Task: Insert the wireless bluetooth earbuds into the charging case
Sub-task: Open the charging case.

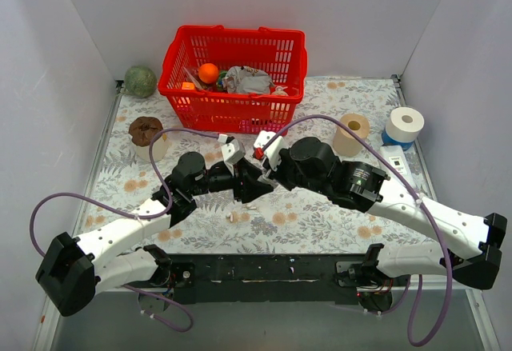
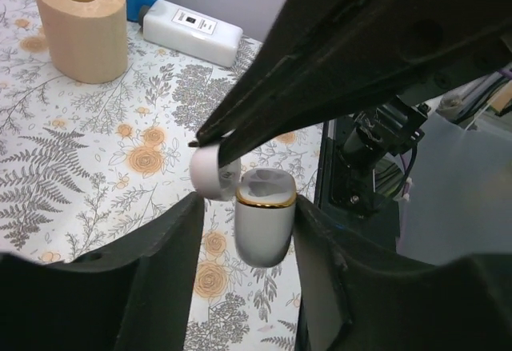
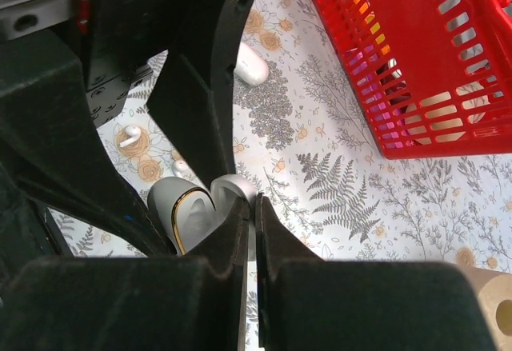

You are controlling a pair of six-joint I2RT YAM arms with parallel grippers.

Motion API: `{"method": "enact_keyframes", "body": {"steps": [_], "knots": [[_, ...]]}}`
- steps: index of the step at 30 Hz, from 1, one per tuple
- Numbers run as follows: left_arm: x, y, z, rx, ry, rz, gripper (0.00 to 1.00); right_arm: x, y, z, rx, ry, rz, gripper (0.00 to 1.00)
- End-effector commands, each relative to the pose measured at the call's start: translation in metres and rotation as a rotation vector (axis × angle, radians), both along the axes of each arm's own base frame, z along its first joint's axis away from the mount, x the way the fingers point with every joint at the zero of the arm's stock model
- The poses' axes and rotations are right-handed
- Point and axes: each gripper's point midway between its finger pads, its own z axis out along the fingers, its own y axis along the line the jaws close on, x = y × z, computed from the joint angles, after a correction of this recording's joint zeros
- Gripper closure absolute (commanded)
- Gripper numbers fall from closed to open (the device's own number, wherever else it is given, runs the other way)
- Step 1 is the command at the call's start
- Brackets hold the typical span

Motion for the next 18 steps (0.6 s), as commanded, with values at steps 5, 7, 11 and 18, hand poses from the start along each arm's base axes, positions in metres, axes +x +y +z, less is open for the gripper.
{"method": "enact_keyframes", "body": {"steps": [5,7,11,18], "knots": [[0.000,-0.001,0.015,-0.040,-0.059,-0.016,0.87,-0.003,0.013,0.031,0.094,-0.029,0.025,0.99],[-0.001,0.000,0.015,-0.044,-0.065,-0.015,0.97,-0.005,0.014,0.030,0.094,-0.022,0.034,0.99],[-0.002,0.002,0.014,-0.058,-0.076,-0.004,1.00,-0.007,0.014,0.031,0.112,-0.005,0.031,0.99],[-0.010,0.012,0.012,-0.110,-0.098,0.011,1.00,-0.013,0.016,0.045,0.159,0.002,0.056,0.99]]}}
